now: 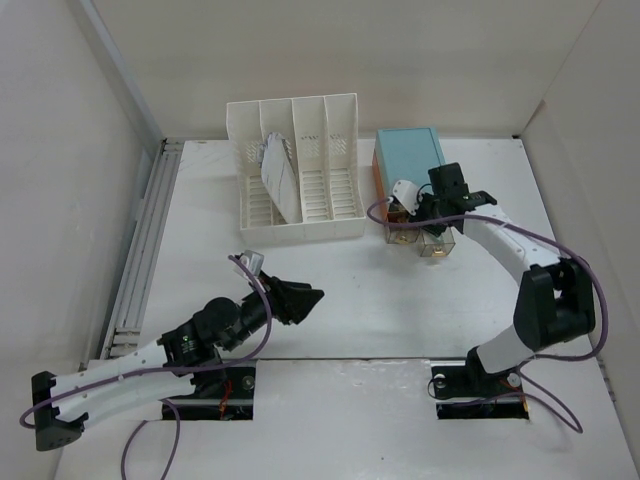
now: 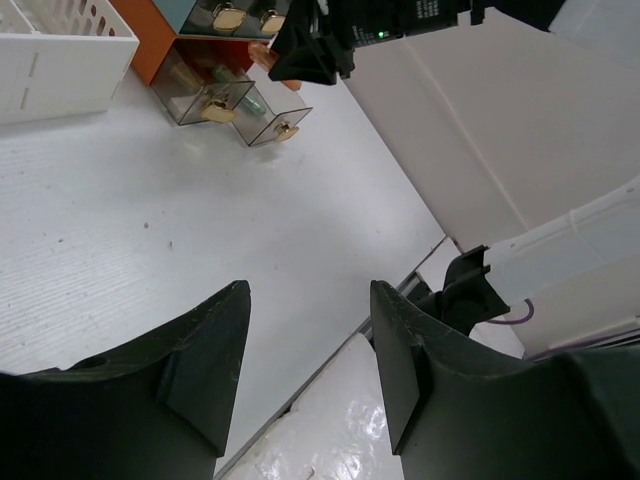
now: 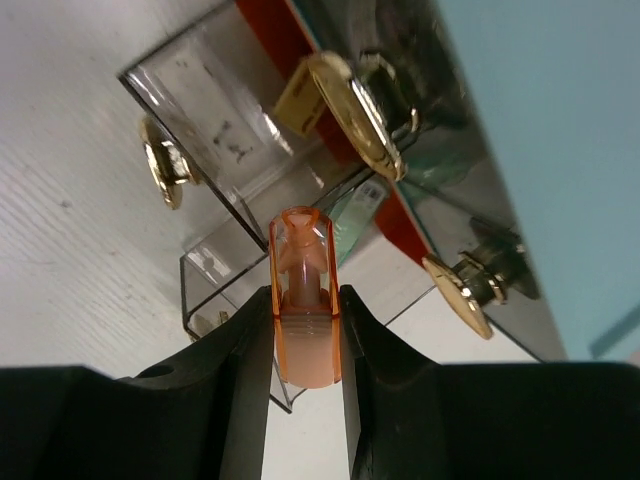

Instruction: Organize the desk

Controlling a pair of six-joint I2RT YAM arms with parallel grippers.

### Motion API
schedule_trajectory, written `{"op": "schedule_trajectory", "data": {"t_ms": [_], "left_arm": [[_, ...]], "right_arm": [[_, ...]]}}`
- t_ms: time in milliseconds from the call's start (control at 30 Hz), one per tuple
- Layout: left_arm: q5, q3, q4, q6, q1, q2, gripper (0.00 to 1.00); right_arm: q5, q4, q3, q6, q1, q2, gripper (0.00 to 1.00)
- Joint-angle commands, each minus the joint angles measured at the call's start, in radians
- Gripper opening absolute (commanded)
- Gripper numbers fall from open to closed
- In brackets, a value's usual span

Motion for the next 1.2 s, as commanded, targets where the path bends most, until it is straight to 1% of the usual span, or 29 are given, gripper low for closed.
{"op": "schedule_trajectory", "data": {"t_ms": [0,167,200,233,267,300,367,400,467,500,533,567,600,633,667,700,733,767,800,833,867,900,933,1033,1067,1133,1167], "left_arm": [[0.009,0.02,0.054,0.017,-0.002,-0.015,0.48],[0.0,0.02,0.045,0.017,-0.002,-0.024,0.48],[0.0,0.02,0.045,0.017,-0.002,-0.024,0.48],[0.0,0.02,0.045,0.017,-0.002,-0.024,0.48],[0.0,0.02,0.045,0.017,-0.002,-0.015,0.48],[0.0,0.02,0.045,0.017,-0.002,-0.015,0.48],[0.0,0.02,0.045,0.017,-0.002,-0.015,0.48],[0.0,0.02,0.045,0.017,-0.002,-0.015,0.48],[0.0,0.02,0.054,0.017,-0.002,-0.006,0.48],[0.0,0.02,0.054,0.017,-0.002,-0.006,0.48],[0.0,0.02,0.054,0.017,-0.002,-0.006,0.48],[0.0,0.011,0.054,0.017,-0.002,-0.006,0.48],[0.0,0.011,0.066,0.017,-0.002,0.003,0.47],[0.0,0.011,0.066,0.017,-0.002,0.012,0.47],[0.0,0.011,0.08,0.017,-0.002,0.012,0.45],[0.0,0.011,0.102,0.017,-0.002,0.037,0.42],[0.0,0.0,0.115,0.017,-0.002,0.049,0.39],[0.0,0.0,0.131,0.008,-0.002,0.063,0.35],[0.0,0.0,0.148,-0.001,-0.002,0.081,0.18],[0.0,-0.009,0.192,-0.021,-0.002,0.127,0.05],[0.0,-0.009,0.215,-0.035,-0.002,0.158,0.0],[0.025,0.002,0.274,-0.035,-0.002,0.232,0.0],[0.026,0.002,0.305,-0.035,-0.002,0.274,0.0],[0.111,0.06,0.394,-0.035,0.041,0.418,0.0],[0.128,0.103,0.408,-0.026,0.052,0.516,0.0],[0.159,0.152,0.428,-0.012,0.062,0.609,0.0],[0.174,0.178,0.442,-0.003,0.073,0.693,0.0]], "right_arm": [[-0.003,-0.001,0.009,0.028,-0.039,0.024,0.09],[-0.003,0.009,0.019,0.028,-0.059,0.053,0.12],[-0.003,0.009,0.019,0.028,-0.059,0.053,0.21],[-0.003,0.0,0.028,0.037,-0.059,0.064,0.37],[-0.016,-0.001,0.028,0.037,-0.059,0.064,0.53],[-0.016,-0.001,0.028,0.037,-0.068,0.064,0.75],[-0.038,0.009,0.019,0.037,-0.068,0.033,0.77],[-0.05,0.009,0.019,0.037,-0.077,0.024,0.75],[-0.07,0.009,0.019,0.025,-0.077,0.01,0.53],[-0.107,0.009,0.009,0.025,-0.077,-0.002,0.38],[-0.134,0.0,0.009,0.012,-0.091,-0.002,0.08],[-0.175,-0.017,0.009,-0.047,-0.108,-0.013,0.0],[-0.214,-0.03,0.009,-0.072,-0.108,-0.013,0.0],[-0.286,-0.043,0.009,-0.107,-0.123,-0.013,0.0],[-0.336,-0.139,0.009,-0.171,-0.137,-0.013,0.0],[-0.386,-0.202,0.024,-0.328,-0.137,0.005,0.0],[-0.448,-0.258,0.024,-0.395,-0.147,0.018,0.0],[-0.47,-0.389,0.039,-0.476,-0.148,0.031,0.0],[-0.484,-0.442,0.039,-0.623,-0.157,0.045,0.0],[-0.484,-0.47,0.039,-0.664,-0.157,0.065,0.0],[-0.46,-0.494,0.024,-0.699,-0.166,0.074,0.0],[-0.432,-0.494,0.004,-0.745,-0.166,0.088,0.0],[-0.432,-0.494,-0.005,-0.765,-0.177,0.088,0.0],[-0.432,-0.504,-0.039,-0.811,-0.197,0.088,0.0],[-0.417,-0.488,-0.039,-0.811,-0.206,0.088,0.0],[-0.408,-0.434,-0.054,-0.787,-0.22,0.088,0.0],[-0.408,-0.398,-0.079,-0.729,-0.22,0.066,0.0]]}}
